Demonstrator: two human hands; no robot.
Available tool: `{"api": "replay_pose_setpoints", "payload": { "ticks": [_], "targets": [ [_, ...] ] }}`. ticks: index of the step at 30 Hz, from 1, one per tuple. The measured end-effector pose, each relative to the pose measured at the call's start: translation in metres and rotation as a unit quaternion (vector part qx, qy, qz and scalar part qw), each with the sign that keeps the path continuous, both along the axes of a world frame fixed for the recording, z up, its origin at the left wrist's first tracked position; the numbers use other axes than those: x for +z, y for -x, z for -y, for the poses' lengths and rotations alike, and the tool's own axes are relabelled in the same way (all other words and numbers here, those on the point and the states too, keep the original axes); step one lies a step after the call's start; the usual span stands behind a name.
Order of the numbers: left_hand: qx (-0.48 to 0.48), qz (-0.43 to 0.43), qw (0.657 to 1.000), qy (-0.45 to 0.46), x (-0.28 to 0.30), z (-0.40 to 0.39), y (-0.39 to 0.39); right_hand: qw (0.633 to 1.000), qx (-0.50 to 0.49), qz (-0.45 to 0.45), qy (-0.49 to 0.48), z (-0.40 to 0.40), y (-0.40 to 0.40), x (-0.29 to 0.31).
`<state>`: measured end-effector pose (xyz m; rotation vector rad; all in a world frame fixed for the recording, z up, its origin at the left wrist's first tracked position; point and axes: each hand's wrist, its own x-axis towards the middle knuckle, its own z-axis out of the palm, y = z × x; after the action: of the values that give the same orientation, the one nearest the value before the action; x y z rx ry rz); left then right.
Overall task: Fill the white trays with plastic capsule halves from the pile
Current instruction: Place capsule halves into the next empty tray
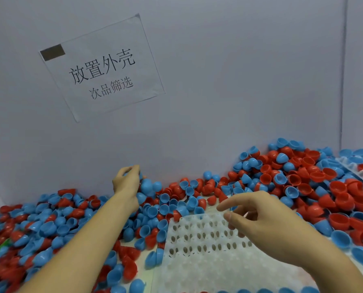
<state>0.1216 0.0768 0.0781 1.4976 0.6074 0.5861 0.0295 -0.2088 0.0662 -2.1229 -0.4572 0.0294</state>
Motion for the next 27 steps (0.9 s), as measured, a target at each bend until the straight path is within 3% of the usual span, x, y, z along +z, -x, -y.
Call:
{"api": "replay_pose_setpoints", "payload": {
  "ticks": [6, 9, 12, 19, 27],
  "targets": [
    [-0.102, 0.036, 0.974, 0.197, -0.005, 0.064, 0.082, 0.999, -0.001, -0.036, -0.031, -0.02, 0.004, -0.001],
    [-0.12, 0.07, 0.956, 0.258, -0.007, 0.08, 0.113, 0.992, 0.029, -0.085, -0.093, -0.036, 0.01, 0.003],
    [-0.107, 0.096, 0.952, 0.27, -0.013, 0.087, 0.127, 0.982, 0.068, -0.102, -0.147, -0.045, 0.016, 0.01],
    [-0.083, 0.115, 0.956, 0.256, -0.03, 0.081, 0.122, 0.986, 0.116, -0.074, -0.096, -0.056, 0.017, 0.007],
    [-0.071, 0.148, 0.946, 0.278, -0.038, 0.072, 0.113, 0.992, 0.061, 0.0, -0.109, -0.069, 0.016, 0.001]
  ]
}}
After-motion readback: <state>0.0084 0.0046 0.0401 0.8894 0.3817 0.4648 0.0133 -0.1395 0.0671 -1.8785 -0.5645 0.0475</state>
